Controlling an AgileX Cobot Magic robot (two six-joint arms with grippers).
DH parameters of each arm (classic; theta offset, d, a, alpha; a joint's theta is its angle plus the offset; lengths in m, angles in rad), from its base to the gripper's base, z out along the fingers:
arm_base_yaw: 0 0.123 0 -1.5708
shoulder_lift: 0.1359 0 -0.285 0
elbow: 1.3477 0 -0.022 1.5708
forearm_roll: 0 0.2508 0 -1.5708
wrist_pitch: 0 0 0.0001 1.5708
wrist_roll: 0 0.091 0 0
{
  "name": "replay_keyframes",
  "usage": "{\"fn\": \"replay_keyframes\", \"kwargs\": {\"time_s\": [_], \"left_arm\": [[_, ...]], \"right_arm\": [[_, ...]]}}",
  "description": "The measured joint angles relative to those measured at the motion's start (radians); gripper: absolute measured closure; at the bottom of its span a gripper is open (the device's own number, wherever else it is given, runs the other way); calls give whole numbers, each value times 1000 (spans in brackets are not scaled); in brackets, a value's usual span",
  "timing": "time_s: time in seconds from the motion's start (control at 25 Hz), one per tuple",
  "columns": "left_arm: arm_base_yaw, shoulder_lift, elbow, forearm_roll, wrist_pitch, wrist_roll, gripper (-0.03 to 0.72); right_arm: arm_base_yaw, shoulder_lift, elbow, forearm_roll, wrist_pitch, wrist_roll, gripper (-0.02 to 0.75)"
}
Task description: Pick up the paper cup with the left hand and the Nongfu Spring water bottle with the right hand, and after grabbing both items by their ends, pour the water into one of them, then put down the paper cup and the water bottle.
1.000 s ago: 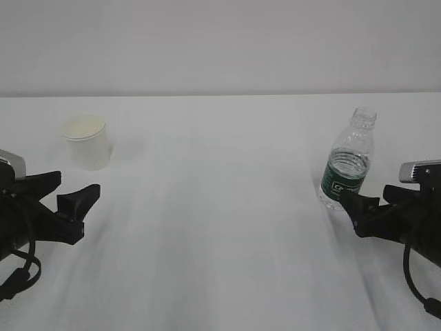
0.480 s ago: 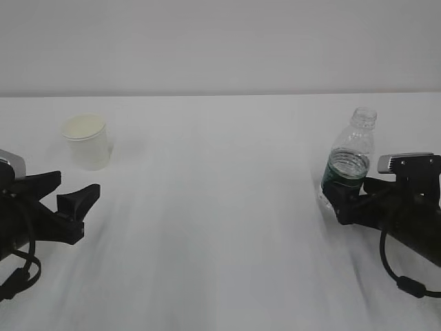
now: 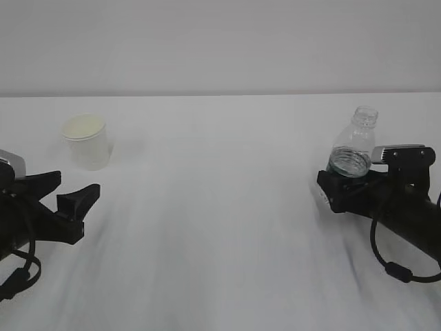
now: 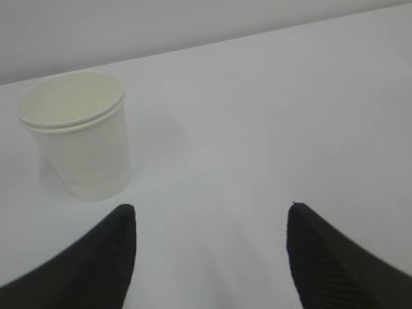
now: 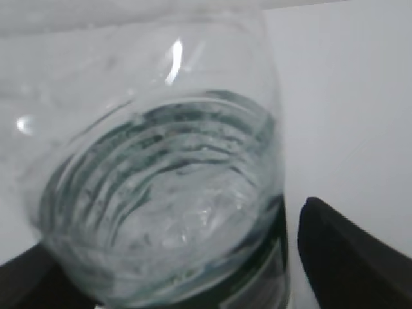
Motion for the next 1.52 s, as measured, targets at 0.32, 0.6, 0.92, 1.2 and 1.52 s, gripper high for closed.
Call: {"fn": "replay_keyframes", "kwargs": {"time_s": [0.32,0.6,0.92,1.2,1.52], "left_arm": [[0,0,0,0,0,0,166],[0,6,0,0,-2,0,166],[0,6,0,0,-2,0,166],[0,6,0,0,-2,0,173],[0,6,0,0,-2,0,174]], "right_arm": [[0,21,-30,-6,-2,19,82],[0,31,-39,-9,-2,23,110],[0,33,-39,-9,-2,23,183],[0,33,-39,-9,-2,23,214],[0,33,-39,-17,-2,-22,249]]}}
